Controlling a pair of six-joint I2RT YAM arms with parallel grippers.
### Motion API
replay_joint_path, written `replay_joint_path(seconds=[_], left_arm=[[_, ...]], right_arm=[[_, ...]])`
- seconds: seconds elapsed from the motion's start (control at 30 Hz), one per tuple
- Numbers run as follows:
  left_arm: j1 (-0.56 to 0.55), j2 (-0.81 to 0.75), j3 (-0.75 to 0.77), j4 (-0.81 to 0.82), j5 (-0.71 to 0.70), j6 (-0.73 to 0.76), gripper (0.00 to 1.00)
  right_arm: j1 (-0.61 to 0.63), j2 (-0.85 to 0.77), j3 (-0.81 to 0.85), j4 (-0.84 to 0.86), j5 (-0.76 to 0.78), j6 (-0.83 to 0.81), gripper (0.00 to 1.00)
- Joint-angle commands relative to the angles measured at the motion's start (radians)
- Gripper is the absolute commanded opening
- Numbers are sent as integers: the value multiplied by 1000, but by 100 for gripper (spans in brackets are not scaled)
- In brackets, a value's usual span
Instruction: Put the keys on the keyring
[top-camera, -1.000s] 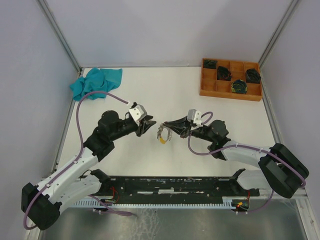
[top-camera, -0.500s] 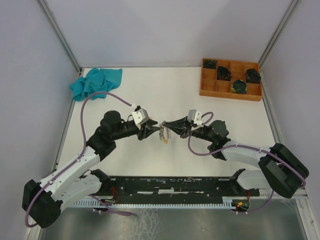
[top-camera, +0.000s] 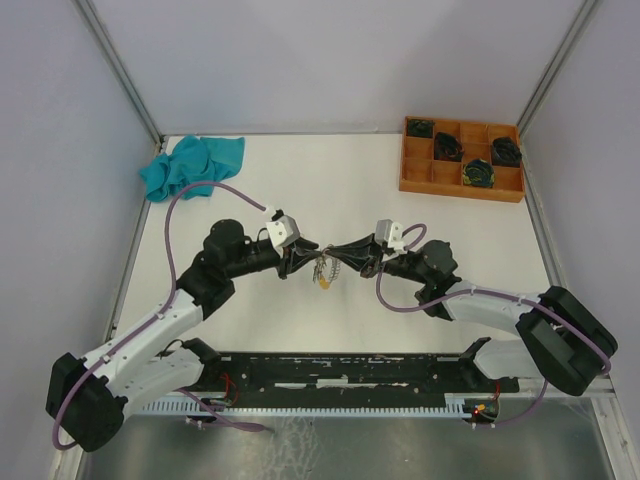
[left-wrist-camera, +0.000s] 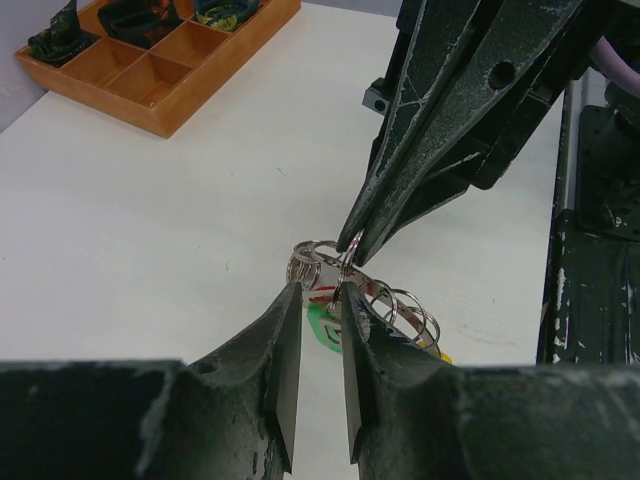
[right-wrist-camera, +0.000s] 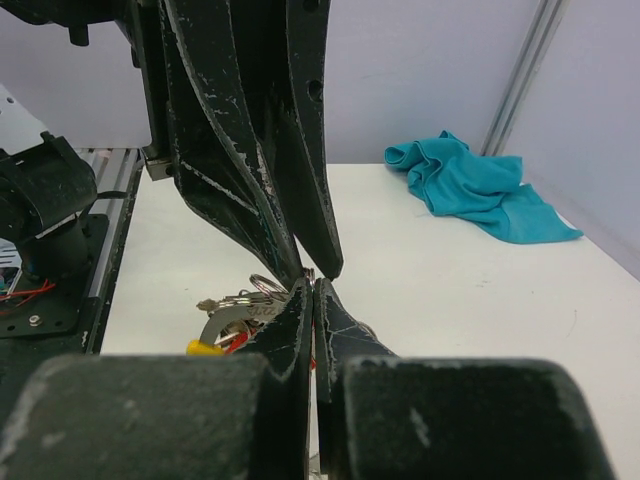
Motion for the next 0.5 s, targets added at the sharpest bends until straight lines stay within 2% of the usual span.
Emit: replay_joint_path(seconds=[0.0, 0.1, 0.37, 0.47], left_arm=[[4, 10, 8, 75, 59, -22, 27], [4, 22, 15, 72, 86, -23, 23], [2, 44, 27, 45, 151, -23, 3], [2, 49, 35, 25, 162, -19, 3]], right_arm=[[-2, 6, 26, 90, -34, 30, 0], [-2, 6, 26, 97, -31, 33, 1], [-3, 2, 12, 143, 24, 56, 1], [-2, 12, 8, 170, 46, 76, 0]])
